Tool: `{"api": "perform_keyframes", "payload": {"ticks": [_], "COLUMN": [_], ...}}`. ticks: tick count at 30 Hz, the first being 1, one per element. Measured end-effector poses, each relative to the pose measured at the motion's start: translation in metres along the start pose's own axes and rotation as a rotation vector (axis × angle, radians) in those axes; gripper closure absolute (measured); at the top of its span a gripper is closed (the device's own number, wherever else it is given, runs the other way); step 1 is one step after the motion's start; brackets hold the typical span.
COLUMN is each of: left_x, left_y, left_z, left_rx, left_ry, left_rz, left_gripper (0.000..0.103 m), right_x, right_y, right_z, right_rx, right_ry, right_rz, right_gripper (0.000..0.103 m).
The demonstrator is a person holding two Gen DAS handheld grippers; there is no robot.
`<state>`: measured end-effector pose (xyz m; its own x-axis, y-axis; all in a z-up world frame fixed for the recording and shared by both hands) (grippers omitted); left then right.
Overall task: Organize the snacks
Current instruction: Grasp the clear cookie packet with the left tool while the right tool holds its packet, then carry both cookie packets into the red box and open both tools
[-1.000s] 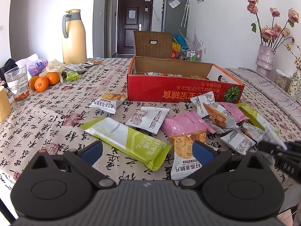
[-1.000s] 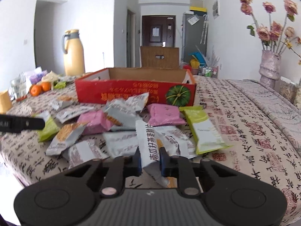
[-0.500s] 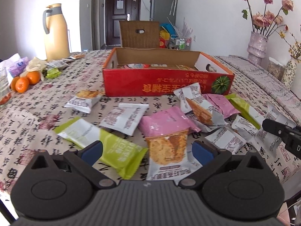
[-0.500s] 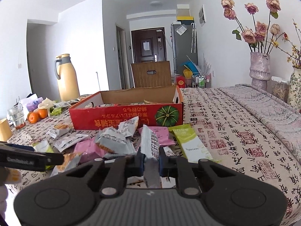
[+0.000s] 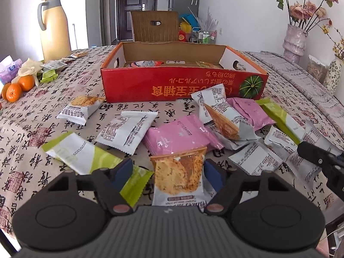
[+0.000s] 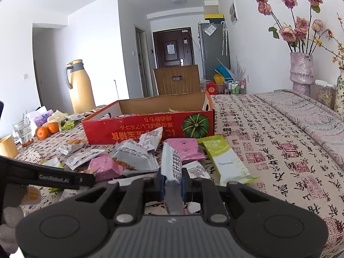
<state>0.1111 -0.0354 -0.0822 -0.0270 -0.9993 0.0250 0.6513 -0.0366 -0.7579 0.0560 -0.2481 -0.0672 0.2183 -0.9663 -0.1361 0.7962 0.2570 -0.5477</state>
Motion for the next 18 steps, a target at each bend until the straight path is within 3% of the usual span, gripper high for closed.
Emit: {"api": "perform_keyframes", "payload": {"ticks": [5, 6, 9, 18], "left_x": [0.008, 0.011, 0.013, 0.008], "left_y": [0.003, 0.004, 0.009, -0.002], "left_z": [0.002, 0.002, -0.001, 0.002], "left_rx": [0.003, -0.005, -0.027, 0.01], "left_ry": [0.045, 0.054, 0.06, 0.037], "left_rz": [0.028, 0.024, 0.017, -0.004], "left_gripper": [0.044, 0.053, 0.056, 0.06], "right_x": [-0.001, -0.001, -0.001, -0.001], "right_y": [-0.001, -0.001, -0.001, -0.006], "right_z": [0.0, 0.0, 0.0, 0.002], "right_rx": [-0.001, 0.0, 0.0, 0.011], "right_ry": [0.0, 0.0, 0.0, 0.0], "right_rz": [0.002, 0.001, 0.001, -0.002], "right_gripper": [0.089, 0.089, 0.089, 0.089]}}
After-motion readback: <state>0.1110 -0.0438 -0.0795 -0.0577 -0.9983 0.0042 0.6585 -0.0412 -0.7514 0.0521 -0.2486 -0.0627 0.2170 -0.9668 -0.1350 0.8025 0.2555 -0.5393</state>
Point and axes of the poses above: each gripper's, at about its wrist camera, not at the fingertips, and y roughly the way its jaws point, x to its right, z to its top, the point moved 7 cm from there along y, roughly the way its jaws point, and after that the axes turned 8 degrees about -x, right-handed, at the moved point
